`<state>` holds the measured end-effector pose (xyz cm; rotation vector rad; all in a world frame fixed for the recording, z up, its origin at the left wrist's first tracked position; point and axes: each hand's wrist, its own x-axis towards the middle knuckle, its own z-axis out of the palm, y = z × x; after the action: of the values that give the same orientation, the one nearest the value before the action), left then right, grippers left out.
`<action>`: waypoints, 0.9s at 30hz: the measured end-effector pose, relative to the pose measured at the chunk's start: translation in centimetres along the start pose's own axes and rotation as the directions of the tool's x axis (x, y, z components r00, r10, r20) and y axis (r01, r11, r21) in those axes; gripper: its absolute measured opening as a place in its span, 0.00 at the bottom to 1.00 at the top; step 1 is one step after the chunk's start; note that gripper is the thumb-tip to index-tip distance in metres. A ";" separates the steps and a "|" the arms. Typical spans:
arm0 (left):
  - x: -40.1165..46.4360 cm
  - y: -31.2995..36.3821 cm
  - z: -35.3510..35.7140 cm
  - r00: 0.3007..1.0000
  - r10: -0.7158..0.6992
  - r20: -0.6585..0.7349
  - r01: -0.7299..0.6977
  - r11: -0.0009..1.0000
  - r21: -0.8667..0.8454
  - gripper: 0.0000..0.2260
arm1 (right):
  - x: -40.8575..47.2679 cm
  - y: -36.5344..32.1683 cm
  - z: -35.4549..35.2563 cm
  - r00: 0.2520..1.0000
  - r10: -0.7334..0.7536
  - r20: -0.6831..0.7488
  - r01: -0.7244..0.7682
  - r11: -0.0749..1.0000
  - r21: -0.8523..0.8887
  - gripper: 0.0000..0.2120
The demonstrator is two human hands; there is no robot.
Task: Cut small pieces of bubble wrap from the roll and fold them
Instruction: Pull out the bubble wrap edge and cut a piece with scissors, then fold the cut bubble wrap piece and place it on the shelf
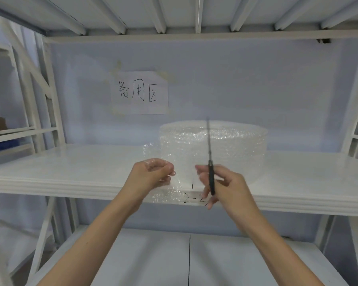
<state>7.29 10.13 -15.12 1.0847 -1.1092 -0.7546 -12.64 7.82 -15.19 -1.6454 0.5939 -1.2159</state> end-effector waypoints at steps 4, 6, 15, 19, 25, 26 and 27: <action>0.5 0.7 0.5 1.000 0.021 0.011 -0.021 1.000 -0.024 0.02 | 0.3 -0.7 -3.6 0.966 -0.149 -0.213 0.110 0.976 -0.186 0.10; 0.7 0.8 1.0 0.999 0.023 0.033 -0.021 0.999 -0.039 0.02 | 0.7 -0.5 -6.4 0.949 -0.160 -0.270 0.068 0.945 -0.321 0.10; 1.3 0.4 3.2 0.992 -0.001 0.123 0.010 0.997 -0.071 0.03 | 2.7 2.1 -15.7 0.833 0.188 -0.521 -0.515 0.607 -0.605 0.18; 1.5 0.0 4.0 0.991 -0.008 0.133 0.019 0.997 -0.078 0.03 | 4.4 2.7 -16.3 0.825 0.207 -0.526 -0.565 0.329 -0.757 0.15; 1.8 0.0 4.3 0.992 0.009 0.125 0.001 0.997 -0.081 0.04 | 6.1 4.0 -15.2 0.855 0.145 -0.497 -0.499 -0.025 -0.866 0.17; 1.8 0.0 4.1 0.992 0.012 0.125 -0.002 0.997 -0.078 0.04 | 6.0 4.3 -15.0 0.858 0.120 -0.499 -0.496 -0.061 -0.866 0.19; 1.8 0.0 3.9 0.992 0.014 0.125 -0.005 0.997 -0.075 0.04 | 5.8 4.4 -14.7 0.869 0.055 -0.492 -0.490 -0.055 -0.870 0.19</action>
<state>4.16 7.33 -14.25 0.9791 -1.1820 -0.8591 -23.15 -4.75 -16.10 -2.1996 2.4043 -0.5679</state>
